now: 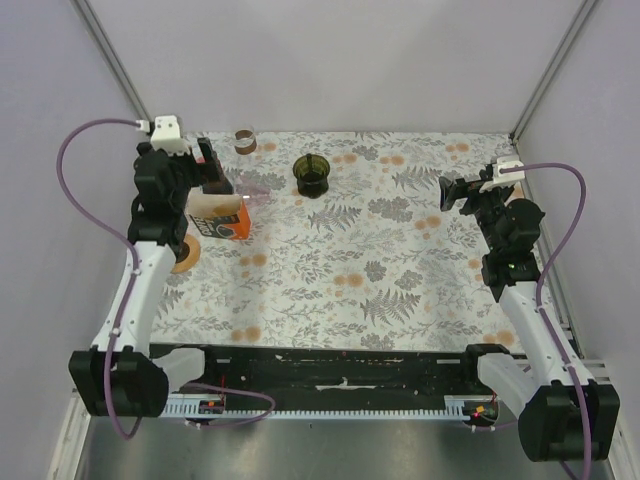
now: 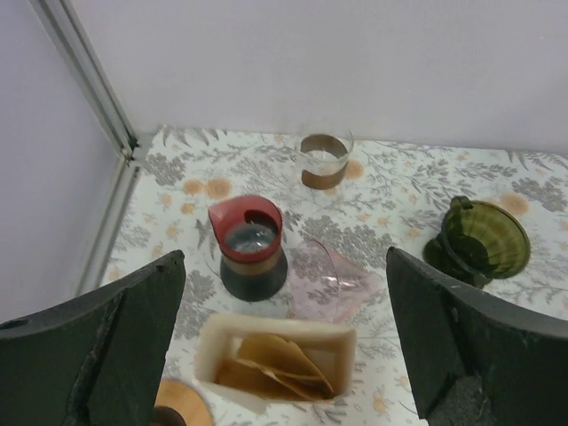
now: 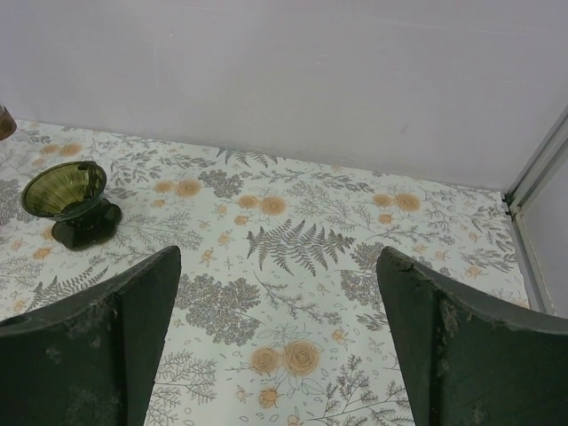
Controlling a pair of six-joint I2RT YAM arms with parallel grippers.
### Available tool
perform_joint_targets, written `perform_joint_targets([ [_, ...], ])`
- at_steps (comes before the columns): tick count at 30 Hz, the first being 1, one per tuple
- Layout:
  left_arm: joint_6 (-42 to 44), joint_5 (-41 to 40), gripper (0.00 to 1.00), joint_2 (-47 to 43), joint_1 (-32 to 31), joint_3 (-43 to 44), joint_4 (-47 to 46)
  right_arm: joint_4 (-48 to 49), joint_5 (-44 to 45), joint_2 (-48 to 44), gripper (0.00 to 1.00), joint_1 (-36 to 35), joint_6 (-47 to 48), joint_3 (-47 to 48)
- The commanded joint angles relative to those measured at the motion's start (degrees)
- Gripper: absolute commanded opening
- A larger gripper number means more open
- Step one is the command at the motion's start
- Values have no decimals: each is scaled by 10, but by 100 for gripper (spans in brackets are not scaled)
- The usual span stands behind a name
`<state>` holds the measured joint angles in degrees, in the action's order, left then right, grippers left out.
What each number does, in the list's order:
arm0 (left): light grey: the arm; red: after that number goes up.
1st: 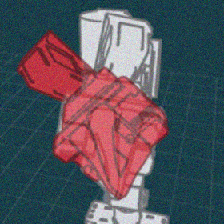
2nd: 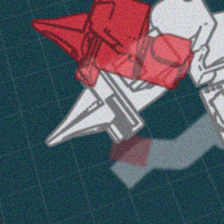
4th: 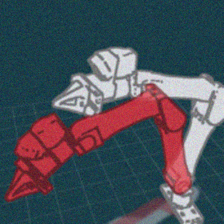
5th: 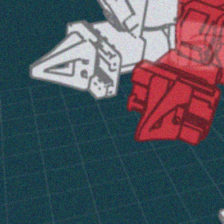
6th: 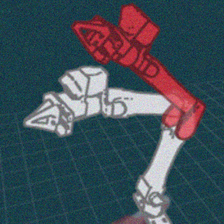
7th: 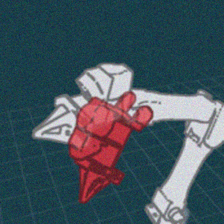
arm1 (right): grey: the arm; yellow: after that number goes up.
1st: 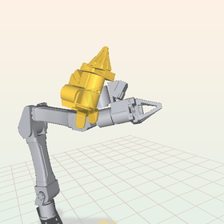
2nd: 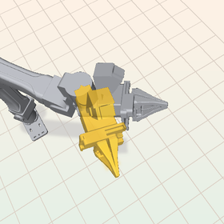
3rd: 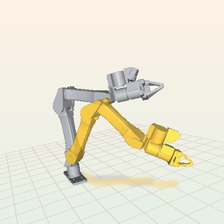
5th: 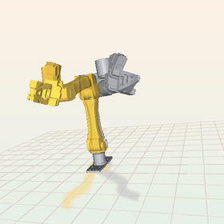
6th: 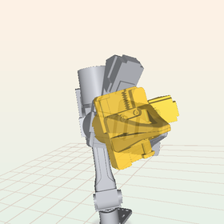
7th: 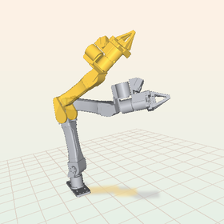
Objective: Place the coffee filter in the dripper
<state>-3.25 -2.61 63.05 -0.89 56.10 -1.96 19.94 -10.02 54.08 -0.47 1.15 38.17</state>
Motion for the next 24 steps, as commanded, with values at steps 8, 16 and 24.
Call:
perform_joint_targets([
  [8,126,9,100,325,30,447,438,7,1,-19,98,0,2,-5],
  [16,96,53,91,621,81,853,702,1,-5,-25,98,0,-11,-26],
  [24,40,22,70,622,101,728,639,-11,-12,-27,98,0,-33,-31],
])
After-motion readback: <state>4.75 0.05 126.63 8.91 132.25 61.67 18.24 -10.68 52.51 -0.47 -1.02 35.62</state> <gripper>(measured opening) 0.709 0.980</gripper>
